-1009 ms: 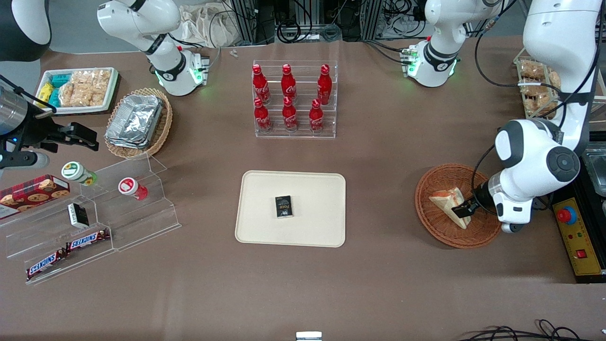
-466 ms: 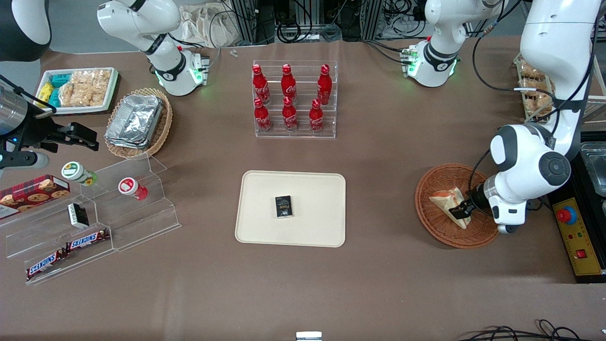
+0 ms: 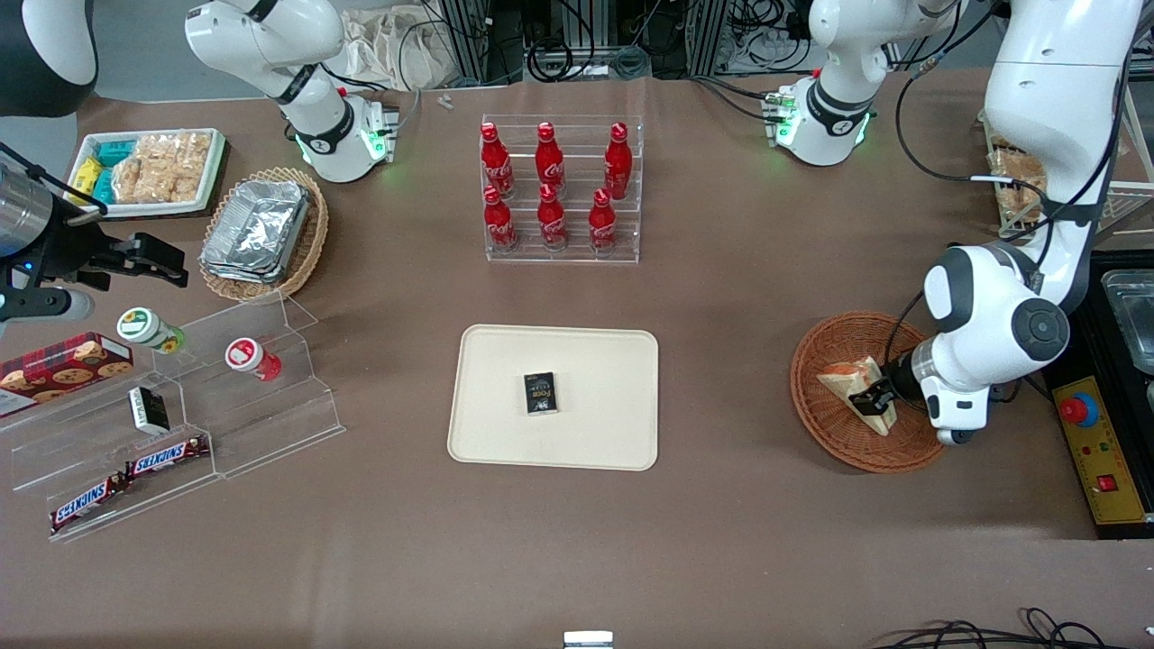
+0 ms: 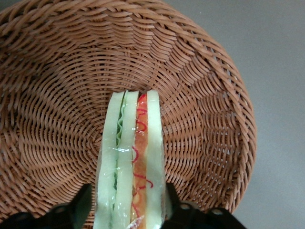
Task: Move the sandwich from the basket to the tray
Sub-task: 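Close the left gripper on the sandwich's wrapped end, then lift the sandwich up out of the basket with the left gripper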
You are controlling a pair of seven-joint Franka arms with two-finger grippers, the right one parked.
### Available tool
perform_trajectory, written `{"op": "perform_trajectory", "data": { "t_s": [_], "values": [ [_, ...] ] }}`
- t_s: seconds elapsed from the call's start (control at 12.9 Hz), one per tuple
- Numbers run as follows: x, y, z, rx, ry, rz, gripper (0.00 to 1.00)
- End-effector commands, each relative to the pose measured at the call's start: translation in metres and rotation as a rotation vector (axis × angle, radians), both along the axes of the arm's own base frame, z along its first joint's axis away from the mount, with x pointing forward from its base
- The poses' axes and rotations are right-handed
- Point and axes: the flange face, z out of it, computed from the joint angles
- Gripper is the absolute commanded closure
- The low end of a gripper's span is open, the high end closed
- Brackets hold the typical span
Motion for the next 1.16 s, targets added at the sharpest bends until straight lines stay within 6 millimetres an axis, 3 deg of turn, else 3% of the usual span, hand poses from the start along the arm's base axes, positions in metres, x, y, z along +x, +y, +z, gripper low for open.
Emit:
{"op": "perform_trajectory", "data": {
  "t_s": [0.0,0.31,0.78,0.93,1.09],
  "values": [
    [0.001,-0.004,0.024,0.013,-0.001,0.042,0.98],
    [-0.002,-0.013,0.064,0.048,0.068,-0.015,1.00],
    [0.005,-0.016,0.225,0.065,0.181,-0.114,1.00],
    [0.002,-0.019,0.249,0.056,0.195,-0.170,1.00],
    [-0.006,-0.036,0.267,0.038,0.187,-0.302,1.00]
  ]
}}
